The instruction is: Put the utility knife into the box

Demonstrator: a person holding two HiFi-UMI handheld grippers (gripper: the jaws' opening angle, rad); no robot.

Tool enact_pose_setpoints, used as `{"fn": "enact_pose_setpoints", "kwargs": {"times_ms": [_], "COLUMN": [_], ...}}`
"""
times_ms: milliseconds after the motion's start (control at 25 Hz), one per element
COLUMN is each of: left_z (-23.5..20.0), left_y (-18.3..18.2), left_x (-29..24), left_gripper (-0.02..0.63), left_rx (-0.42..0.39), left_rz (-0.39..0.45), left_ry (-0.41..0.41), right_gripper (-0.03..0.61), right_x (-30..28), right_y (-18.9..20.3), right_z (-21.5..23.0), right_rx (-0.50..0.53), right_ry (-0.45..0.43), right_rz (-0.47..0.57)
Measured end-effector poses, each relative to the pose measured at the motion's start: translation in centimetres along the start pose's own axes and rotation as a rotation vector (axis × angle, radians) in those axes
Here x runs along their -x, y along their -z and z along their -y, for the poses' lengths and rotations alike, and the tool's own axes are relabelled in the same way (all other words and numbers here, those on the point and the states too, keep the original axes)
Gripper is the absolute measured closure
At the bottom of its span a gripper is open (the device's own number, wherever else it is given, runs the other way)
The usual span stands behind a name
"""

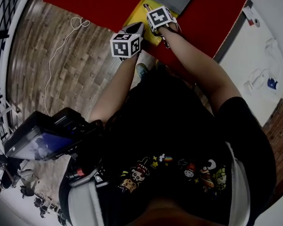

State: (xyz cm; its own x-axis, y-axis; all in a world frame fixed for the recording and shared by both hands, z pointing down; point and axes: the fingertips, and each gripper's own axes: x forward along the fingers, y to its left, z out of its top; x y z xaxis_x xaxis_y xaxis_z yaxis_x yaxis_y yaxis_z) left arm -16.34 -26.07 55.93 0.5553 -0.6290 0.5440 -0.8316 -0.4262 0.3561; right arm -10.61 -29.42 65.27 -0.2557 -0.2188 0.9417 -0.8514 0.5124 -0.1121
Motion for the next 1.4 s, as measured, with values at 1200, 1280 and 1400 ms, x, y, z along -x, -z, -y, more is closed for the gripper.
{"fn": "enact_pose_setpoints", "kwargs": {"times_ms": [1200,1280,1400], "left_z": [0.5,1.0,1.7], "left_y": [-1.7,-2.0,-2.6], "left_x": [-0.5,-0.5,-0.1], "left_gripper": [0.612,0.612,0.612], "left_rx": [-0.034,-0.047,-0.066], "left_rz": [-0.012,-0.016,-0.013], "left_ry": [0.018,0.028,0.034], "right_gripper": [0.552,0.552,0.554], "right_x": [3.6,5.5,8.3], "right_y": [-1.9,-2.4,-2.4], "right_z": [-0.3,-0.1,-0.4], "right_rx": [-0.009,0.028,0.021], "right_ry": [0.015,0.028,-0.006], "right_rz": [0.165,0.255,0.378]}}
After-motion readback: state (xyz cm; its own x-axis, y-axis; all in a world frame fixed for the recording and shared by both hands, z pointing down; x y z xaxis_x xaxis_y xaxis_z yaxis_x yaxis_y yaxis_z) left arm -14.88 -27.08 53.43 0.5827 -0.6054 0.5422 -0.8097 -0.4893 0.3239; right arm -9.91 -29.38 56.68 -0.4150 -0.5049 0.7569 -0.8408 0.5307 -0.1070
